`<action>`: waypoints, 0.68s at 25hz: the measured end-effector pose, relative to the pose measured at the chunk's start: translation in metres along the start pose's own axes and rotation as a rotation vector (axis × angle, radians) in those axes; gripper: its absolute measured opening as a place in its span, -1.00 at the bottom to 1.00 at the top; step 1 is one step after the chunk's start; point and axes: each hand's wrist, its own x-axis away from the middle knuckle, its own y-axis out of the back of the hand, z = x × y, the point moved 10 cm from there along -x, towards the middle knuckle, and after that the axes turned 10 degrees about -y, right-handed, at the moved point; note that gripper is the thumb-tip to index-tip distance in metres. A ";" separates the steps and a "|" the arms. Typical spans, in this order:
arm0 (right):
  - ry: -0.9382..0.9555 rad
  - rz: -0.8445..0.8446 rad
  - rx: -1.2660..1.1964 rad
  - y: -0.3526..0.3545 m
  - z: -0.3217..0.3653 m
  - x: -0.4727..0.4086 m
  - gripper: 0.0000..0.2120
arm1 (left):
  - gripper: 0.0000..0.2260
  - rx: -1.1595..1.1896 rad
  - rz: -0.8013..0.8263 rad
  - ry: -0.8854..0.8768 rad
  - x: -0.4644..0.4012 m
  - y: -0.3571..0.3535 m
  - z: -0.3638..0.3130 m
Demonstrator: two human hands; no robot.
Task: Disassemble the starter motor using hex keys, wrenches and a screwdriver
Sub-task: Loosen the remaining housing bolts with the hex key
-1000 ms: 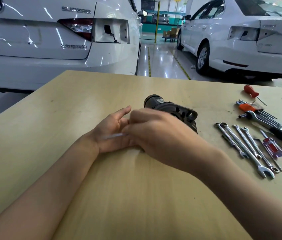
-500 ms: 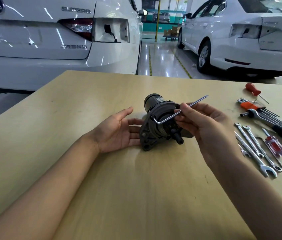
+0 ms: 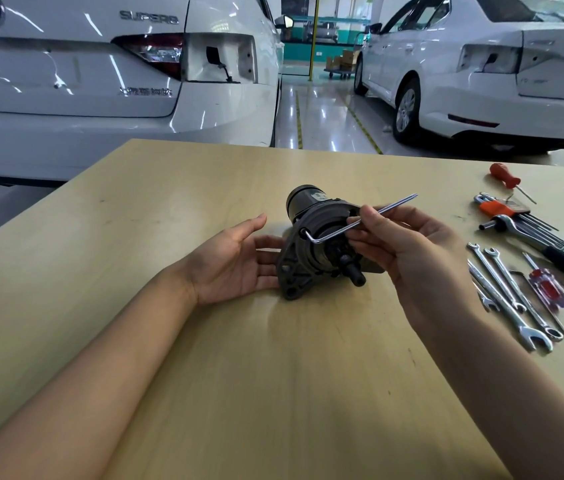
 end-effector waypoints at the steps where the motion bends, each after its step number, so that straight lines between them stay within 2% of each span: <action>1: -0.001 0.002 -0.002 0.000 0.000 0.000 -0.92 | -0.59 0.002 0.001 0.002 0.000 0.000 0.000; 7: 0.032 0.002 0.022 -0.001 0.002 0.002 -0.92 | -0.60 -0.006 0.001 -0.005 0.000 -0.001 -0.001; 10: 0.152 0.010 0.137 -0.011 0.019 0.006 -0.89 | -0.60 -0.016 -0.001 -0.004 0.001 -0.001 0.000; 14: 0.456 0.037 0.499 -0.054 0.055 0.014 -0.87 | -0.60 -0.010 -0.017 0.003 0.002 0.000 0.000; 17: 0.749 0.141 0.986 -0.115 0.056 0.034 -0.84 | -0.62 0.004 -0.008 -0.020 0.005 -0.004 -0.003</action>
